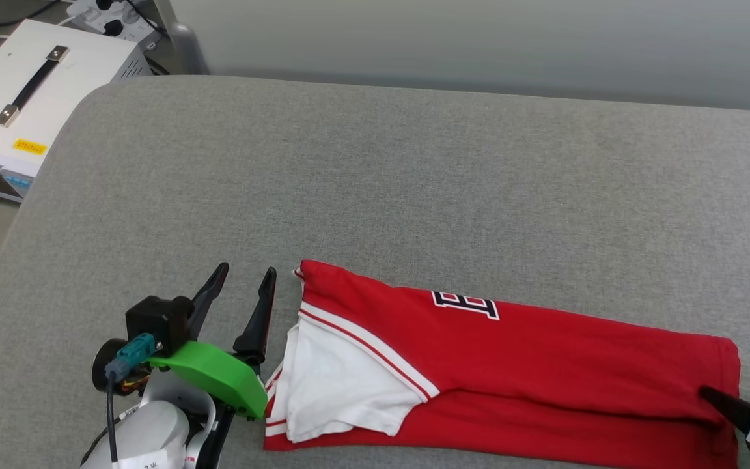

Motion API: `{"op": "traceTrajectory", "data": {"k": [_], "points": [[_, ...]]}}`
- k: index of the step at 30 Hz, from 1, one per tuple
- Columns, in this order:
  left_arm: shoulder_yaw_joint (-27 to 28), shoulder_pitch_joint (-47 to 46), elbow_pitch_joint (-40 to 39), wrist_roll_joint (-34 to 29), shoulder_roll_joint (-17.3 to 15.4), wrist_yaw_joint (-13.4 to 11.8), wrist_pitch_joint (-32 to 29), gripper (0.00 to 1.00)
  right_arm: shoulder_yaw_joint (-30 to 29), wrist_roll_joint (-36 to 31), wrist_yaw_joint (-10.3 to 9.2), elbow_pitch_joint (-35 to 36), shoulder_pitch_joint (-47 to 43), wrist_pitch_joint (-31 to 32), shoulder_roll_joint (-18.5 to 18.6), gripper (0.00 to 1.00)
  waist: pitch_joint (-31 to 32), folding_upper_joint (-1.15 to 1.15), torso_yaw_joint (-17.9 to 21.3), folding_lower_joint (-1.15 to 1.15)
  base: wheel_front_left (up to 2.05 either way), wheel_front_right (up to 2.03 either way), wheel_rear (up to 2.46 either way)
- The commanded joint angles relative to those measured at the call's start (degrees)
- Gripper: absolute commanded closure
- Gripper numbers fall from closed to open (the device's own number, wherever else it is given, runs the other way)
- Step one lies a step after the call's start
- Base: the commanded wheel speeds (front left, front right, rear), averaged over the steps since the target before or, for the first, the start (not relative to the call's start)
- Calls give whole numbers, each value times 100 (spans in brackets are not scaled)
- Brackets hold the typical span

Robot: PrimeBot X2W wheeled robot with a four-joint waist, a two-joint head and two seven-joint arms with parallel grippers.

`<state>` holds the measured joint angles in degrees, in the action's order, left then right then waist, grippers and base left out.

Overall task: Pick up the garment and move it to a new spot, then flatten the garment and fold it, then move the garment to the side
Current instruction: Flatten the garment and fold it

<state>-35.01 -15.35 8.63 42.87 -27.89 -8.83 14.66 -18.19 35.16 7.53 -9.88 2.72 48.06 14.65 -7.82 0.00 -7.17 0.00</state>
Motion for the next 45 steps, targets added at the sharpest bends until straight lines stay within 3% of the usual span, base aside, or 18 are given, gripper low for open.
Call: {"op": "traceTrajectory", "data": {"k": [1,7,21,22,23,24,30,38,45], "points": [[69,95,25,-102,53,50,31,0,-97,-97,-4,-50,97,48,-61,0,-72,0,-68,0,0,0,0],[329,134,129,-333,235,254,32,0,-299,-313,-4,-275,140,287,-363,0,-197,0,-152,0,0,0,0],[618,158,412,-594,477,550,33,0,363,86,-4,-431,29,457,-766,0,-176,0,-138,0,0,0,0],[633,160,431,-605,489,565,33,0,379,66,-4,-454,28,418,-748,52,-160,0,-131,0,0,0,0],[645,162,444,-614,497,575,33,0,393,52,-4,-472,27,386,-731,65,-148,0,-126,0,0,0,0],[662,167,455,-623,508,586,33,0,418,35,-4,-489,25,346,-702,100,-134,0,-120,0,0,0,0],[731,206,504,-672,558,632,33,0,503,-5,-4,-533,-22,57,-462,100,-80,0,-80,0,0,0,0],[783,230,564,-720,612,681,33,0,583,-170,-4,-565,-23,-617,124,100,-24,0,-20,0,0,0,0],[804,257,631,-750,639,721,34,0,301,-447,-4,-767,101,-1127,656,100,56,0,15,0,0,0,0]]}}
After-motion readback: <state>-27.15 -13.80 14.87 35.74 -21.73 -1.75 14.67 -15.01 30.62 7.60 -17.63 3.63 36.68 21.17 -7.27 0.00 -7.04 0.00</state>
